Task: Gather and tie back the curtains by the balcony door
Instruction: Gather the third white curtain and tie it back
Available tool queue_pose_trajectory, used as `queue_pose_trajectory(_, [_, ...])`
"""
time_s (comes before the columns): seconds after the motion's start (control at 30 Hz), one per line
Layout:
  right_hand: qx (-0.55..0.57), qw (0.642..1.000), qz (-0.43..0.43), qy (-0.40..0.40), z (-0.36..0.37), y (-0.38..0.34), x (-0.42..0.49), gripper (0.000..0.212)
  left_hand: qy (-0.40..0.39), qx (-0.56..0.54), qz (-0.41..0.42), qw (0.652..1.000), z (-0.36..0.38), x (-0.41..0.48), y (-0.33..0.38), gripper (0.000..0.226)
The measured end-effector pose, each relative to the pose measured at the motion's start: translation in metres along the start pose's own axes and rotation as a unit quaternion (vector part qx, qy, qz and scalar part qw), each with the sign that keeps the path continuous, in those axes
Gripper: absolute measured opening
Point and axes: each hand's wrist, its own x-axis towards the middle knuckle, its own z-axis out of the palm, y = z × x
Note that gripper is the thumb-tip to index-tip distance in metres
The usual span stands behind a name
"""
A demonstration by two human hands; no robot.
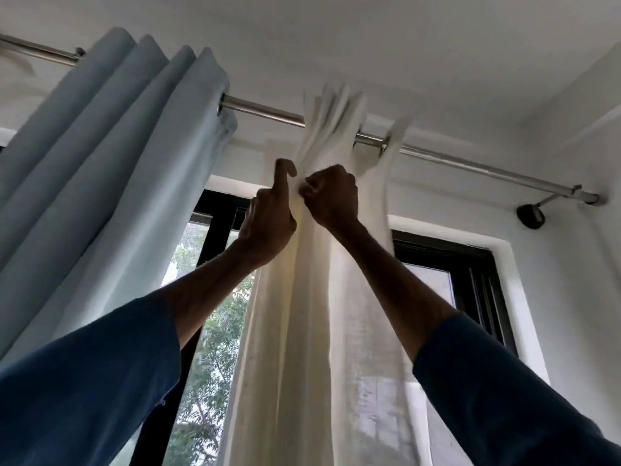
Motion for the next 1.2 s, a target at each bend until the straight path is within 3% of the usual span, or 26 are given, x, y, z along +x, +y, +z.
queue_pose_trajectory(0.1, [0.009, 0.999, 0.019, 0.035, 0.006, 0.019, -0.018, 0.011, -0.031, 0.015, 0.046, 0.998, 0.0, -0.006, -0.008, 0.041])
queue_pose_trajectory(0.23, [0.01, 0.997, 0.046, 0.064, 0.005, 0.04, -0.031, 0.024, -0.063, 0.018, 0.034, 0.997, 0.008, -0.001, -0.009, 0.03])
queue_pose_trajectory(0.43, [-0.02, 0.992, 0.027, 0.121, -0.018, 0.062, -0.038, 0.02, -0.165, -0.034, 0.002, 0.986, 0.018, 0.001, 0.011, 0.026])
queue_pose_trajectory(0.57, [0.001, 0.996, -0.029, 0.088, -0.013, 0.062, -0.049, 0.025, -0.202, -0.048, -0.019, 0.978, 0.024, 0.001, 0.026, 0.02])
queue_pose_trajectory(0.7, [0.018, 0.993, -0.069, 0.091, -0.016, 0.063, -0.058, 0.022, -0.216, -0.052, -0.055, 0.973, 0.023, 0.004, 0.03, 0.033])
queue_pose_trajectory(0.9, [-0.019, 0.995, -0.058, 0.082, -0.028, 0.078, -0.068, 0.025, -0.343, -0.062, -0.051, 0.936, 0.018, 0.002, 0.036, 0.022])
queue_pose_trajectory(0.97, [-0.035, 0.994, -0.079, 0.073, -0.03, 0.082, -0.075, 0.026, -0.347, -0.068, -0.056, 0.934, 0.018, 0.0, 0.035, 0.022])
queue_pose_trajectory(1.1, [-0.031, 0.994, -0.018, 0.108, -0.036, 0.092, -0.086, 0.028, -0.338, -0.083, -0.106, 0.931, 0.021, 0.001, 0.034, 0.036])
queue_pose_trajectory(1.2, [-0.02, 0.995, -0.088, 0.039, -0.027, 0.075, -0.109, 0.016, -0.324, -0.128, -0.189, 0.918, 0.023, 0.002, 0.044, 0.033])
